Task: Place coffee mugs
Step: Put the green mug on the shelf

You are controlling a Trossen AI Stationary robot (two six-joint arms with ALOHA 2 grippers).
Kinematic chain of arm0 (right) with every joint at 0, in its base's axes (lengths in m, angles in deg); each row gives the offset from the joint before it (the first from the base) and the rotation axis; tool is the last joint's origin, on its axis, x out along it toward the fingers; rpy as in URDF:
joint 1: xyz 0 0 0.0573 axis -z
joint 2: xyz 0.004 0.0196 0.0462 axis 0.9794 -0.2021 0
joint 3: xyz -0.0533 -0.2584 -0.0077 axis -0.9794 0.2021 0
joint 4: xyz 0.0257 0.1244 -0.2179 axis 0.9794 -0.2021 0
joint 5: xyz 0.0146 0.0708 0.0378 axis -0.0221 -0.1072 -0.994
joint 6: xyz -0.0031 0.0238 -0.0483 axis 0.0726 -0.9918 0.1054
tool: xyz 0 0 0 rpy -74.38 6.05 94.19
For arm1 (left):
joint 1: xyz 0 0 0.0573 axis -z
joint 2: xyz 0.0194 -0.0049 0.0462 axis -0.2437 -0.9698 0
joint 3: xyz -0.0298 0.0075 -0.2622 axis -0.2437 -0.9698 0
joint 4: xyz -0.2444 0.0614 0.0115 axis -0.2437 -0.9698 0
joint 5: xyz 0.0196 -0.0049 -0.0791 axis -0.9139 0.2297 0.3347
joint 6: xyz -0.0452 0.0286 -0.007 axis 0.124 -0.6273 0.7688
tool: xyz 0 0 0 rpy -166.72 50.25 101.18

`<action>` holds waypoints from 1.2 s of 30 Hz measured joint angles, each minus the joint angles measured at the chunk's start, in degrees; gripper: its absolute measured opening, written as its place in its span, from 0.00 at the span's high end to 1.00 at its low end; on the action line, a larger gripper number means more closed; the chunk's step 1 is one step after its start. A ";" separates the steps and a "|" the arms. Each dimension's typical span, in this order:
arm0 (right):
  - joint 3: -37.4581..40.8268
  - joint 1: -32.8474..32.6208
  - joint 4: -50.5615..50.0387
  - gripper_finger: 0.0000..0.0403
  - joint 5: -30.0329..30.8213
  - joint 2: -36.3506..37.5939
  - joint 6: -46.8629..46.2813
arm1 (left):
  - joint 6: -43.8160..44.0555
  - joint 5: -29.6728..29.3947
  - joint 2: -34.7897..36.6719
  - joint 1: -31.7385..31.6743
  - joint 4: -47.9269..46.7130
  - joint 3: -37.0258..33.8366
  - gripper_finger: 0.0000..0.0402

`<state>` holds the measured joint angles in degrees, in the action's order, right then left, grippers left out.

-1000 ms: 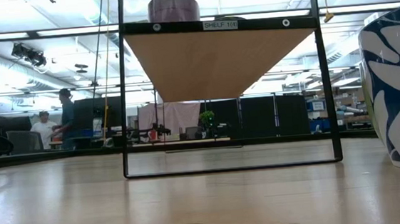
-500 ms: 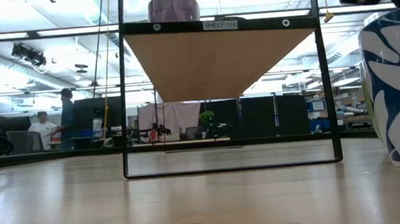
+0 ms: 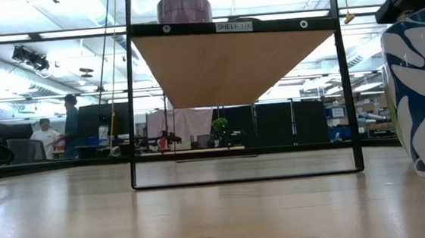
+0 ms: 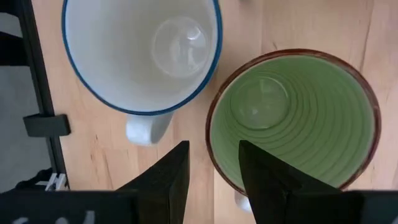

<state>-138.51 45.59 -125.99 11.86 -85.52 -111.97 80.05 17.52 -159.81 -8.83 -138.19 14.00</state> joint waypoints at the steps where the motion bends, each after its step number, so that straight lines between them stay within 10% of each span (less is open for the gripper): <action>1: 0.00 -0.31 0.01 0.64 0.03 0.00 -0.17 | 0.02 0.00 0.00 -0.02 0.25 0.00 0.49; 16: 9.18 -3.24 7.86 0.66 5.53 -0.33 3.56 | 0.01 0.00 0.00 -0.02 0.95 0.00 0.49; 25: 10.60 -0.02 6.40 0.92 7.05 -0.33 8.30 | 0.03 0.00 0.00 0.00 1.00 0.00 0.49; 36: -4.11 5.92 -12.03 0.93 9.89 0.20 18.47 | 0.03 0.00 0.00 0.00 0.98 0.00 0.49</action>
<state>-142.62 51.50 -138.02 21.75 -85.33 -93.50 80.08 17.52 -159.81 -8.83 -137.21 14.00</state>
